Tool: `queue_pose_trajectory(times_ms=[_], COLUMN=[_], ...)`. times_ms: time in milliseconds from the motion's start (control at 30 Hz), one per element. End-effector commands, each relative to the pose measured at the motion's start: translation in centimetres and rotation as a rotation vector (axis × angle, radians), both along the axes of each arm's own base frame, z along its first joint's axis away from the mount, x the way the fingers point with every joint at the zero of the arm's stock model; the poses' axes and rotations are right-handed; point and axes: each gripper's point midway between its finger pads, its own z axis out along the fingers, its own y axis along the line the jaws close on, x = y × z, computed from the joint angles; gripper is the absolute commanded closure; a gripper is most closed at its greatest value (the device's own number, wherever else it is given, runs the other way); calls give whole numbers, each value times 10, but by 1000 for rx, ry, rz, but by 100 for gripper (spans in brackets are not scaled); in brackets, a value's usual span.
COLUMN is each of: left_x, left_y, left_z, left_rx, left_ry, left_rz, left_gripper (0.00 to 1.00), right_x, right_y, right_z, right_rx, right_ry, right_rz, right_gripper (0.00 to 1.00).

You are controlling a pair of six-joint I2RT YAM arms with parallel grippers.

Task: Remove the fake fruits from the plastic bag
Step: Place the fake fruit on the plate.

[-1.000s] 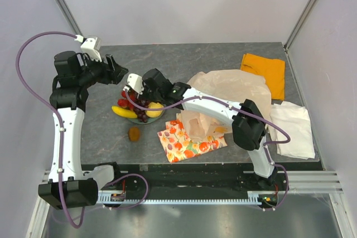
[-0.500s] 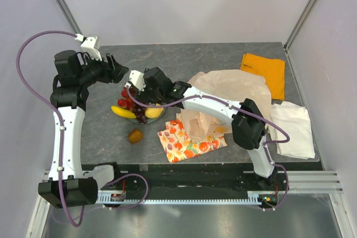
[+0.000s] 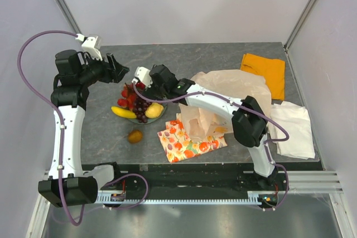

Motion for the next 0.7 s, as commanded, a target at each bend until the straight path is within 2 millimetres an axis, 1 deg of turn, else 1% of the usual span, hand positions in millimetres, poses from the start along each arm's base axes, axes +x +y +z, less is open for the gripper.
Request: queue_pose_trajectory(times_ms=[0,33,100,133,167,267,300,367,433,500,533,567,600,633,667], left_x=[-1,-2,-2,-2,-3,-3,-4,-4,-4,-5,-6,-7,-7,-7,-7], left_y=[-4,-3,-3,-3,-3,-3,-3,-4,-3,-3,-4,-4,-3,-2,-1], left_z=[22,22,24,25,26,26,27,27,28,30,34,35,39,47,50], left_rx=[-17,-17,-15,-16,-18,-26,-28,-32,-34,-34,-32,-29,-27,-21,-19], left_ry=[-64,-61,-67,-67,-70,-65,-66,-67,-66,-71,-80,-82,-90,-108,-113], left_rz=[-8,-6,-7,-3,-4,-2,-3,-6,-4,-4,-6,-5,-3,0,2], left_gripper=[26,26,26,26,26,25,25,25,25,25,25,25,25,25,25], right_x=[15,16,13,11,9,-1,-3,-7,-6,-7,-10,-14,-23,-31,-58], right_y=[-19,-25,-30,-33,-35,-39,-40,-38,-36,-34,-31,-29,-30,-30,-19], right_z=[5,13,18,26,28,22,15,4,0,6,16,24,42,50,47], right_rx=[14,29,32,31,22,1,-6,-8,-2,14,35,53,72,79,112], right_ry=[6,10,17,11,10,49,61,91,106,113,114,118,105,108,169], right_rz=[-64,-69,-56,-50,-42,-5,-1,9,0,-7,14,36,84,132,278], right_gripper=[3,2,2,2,2,2,2,2,2,2,2,2,2,4,8])
